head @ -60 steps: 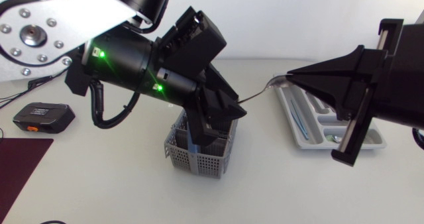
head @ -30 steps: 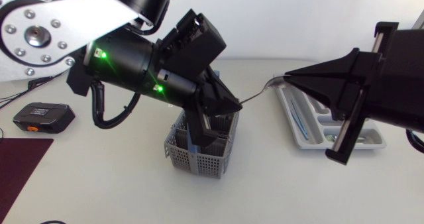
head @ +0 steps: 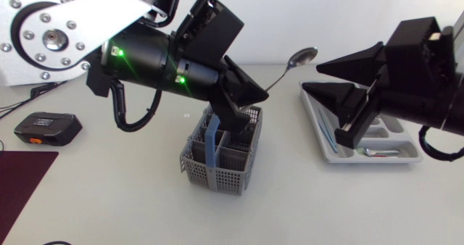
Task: Unload the cutlery basket into the drawer organizer.
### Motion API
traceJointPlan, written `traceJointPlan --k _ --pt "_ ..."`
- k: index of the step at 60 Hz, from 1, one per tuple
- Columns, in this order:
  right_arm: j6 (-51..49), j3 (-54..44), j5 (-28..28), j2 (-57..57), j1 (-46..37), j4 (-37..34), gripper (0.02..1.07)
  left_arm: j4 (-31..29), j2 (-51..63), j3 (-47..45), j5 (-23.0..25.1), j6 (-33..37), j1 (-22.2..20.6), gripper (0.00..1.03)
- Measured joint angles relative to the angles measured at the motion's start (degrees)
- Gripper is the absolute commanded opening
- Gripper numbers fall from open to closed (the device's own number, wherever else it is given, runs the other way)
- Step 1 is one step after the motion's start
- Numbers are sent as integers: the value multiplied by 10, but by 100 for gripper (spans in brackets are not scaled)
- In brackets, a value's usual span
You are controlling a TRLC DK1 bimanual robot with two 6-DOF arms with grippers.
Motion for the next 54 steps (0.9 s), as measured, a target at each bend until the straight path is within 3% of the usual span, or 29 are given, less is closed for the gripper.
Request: traceJointPlan --k 13,17,23,37,54 --pt "142 43 -100 69 -34 -24 61 73 2 -22 -31 -46 1 3" --pt "177 69 -132 91 -50 -26 52 89 8 -28 -42 -60 1 3" --pt "226 96 -172 120 -59 -21 52 111 21 -35 -61 -82 1 3" --pt "289 118 -198 175 -53 -13 51 159 35 -41 -85 -115 6 3" --pt "324 168 -257 238 -66 -13 43 191 45 -42 -100 -130 7 3"
